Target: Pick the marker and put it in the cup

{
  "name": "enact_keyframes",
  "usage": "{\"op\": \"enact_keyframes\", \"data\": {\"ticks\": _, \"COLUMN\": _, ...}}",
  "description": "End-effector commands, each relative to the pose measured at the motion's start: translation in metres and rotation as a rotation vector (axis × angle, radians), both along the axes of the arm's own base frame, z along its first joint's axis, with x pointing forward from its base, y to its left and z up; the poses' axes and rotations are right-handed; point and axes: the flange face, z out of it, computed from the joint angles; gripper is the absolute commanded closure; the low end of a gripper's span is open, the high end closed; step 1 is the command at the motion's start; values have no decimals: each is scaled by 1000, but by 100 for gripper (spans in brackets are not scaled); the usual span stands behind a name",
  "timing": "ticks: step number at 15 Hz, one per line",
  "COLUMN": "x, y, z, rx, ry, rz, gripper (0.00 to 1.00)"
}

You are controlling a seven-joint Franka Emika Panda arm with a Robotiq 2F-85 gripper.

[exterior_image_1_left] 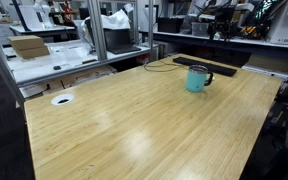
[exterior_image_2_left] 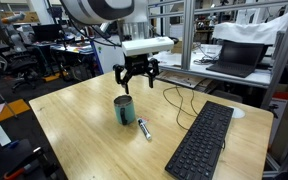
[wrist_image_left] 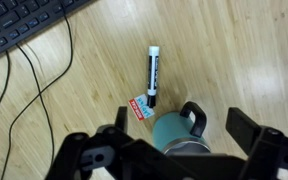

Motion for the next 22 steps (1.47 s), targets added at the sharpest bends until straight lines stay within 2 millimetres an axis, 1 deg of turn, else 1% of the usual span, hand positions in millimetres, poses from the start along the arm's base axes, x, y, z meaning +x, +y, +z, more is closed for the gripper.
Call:
{"op": "enact_keyframes", "data": {"ticks": 1, "x": 12, "y": -12, "z": -18, "rx": 3, "ry": -56, "rz": -31, "gripper": 0}}
{"op": "enact_keyframes", "data": {"ticks": 4, "x": 14, "y": -20, "z": -43, "rx": -6, "ry": -61, "rz": -37, "gripper": 0}}
{"op": "enact_keyframes", "data": {"ticks": 10, "x": 20, "y": -28, "z": -90, "rx": -11, "ry": -42, "rz": -30, "gripper": 0}}
{"op": "enact_keyframes", "data": {"ticks": 15, "x": 19, "y": -46, "z": -117, "rx": -16, "ry": -49, "rz": -34, "gripper": 0}}
{"op": "enact_keyframes", "data": {"ticks": 17, "x": 18, "y": -47, "z": -126, "rx": 0, "ry": -51, "rz": -45, "gripper": 0}}
{"op": "enact_keyframes", "data": {"ticks": 22, "x": 18, "y": -34, "z": -149, "rx": 32, "ry": -35, "rz": -31, "gripper": 0}}
